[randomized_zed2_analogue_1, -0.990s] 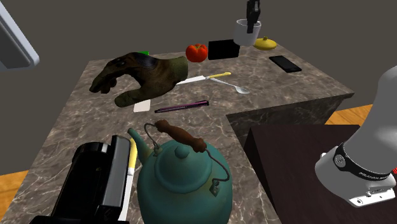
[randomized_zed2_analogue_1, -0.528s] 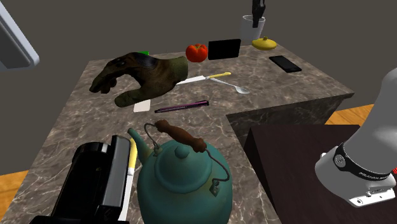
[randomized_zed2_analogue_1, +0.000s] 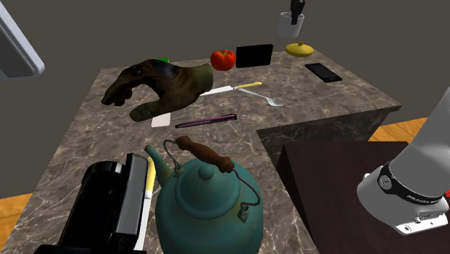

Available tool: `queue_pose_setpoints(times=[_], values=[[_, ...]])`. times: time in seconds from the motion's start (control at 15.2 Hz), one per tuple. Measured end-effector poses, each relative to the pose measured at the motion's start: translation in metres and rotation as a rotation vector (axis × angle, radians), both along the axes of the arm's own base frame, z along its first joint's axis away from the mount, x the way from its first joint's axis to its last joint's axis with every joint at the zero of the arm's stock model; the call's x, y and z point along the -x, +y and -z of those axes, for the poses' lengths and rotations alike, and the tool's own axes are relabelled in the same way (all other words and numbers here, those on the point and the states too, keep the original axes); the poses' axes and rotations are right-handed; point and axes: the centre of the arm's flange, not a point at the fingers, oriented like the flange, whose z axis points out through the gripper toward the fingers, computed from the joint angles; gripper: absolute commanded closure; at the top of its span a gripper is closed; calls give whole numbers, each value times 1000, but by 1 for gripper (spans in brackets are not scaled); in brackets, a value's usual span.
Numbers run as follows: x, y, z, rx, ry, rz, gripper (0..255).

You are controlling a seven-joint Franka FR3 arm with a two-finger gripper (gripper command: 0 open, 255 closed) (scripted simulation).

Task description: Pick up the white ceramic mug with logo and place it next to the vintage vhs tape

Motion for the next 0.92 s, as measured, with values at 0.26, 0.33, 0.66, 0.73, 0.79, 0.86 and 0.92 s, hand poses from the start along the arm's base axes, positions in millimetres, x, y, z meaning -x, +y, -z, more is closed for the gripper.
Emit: queue_pose_setpoints(times=[0.26,0.33,0.66,0.73,0.79,0.86,0.92], values=[[7,-10,17,-1,-1,-2,255],[7,-10,22,-1,-1,-2,255],[8,-10,47,-1,-1,-2,255],[8,-11,52,-1,-1,-2,255],[8,-12,57,-1,-1,-2,255],[9,-12,62,-1,-1,-2,255],[9,-12,68,-1,-1,-2,255]])
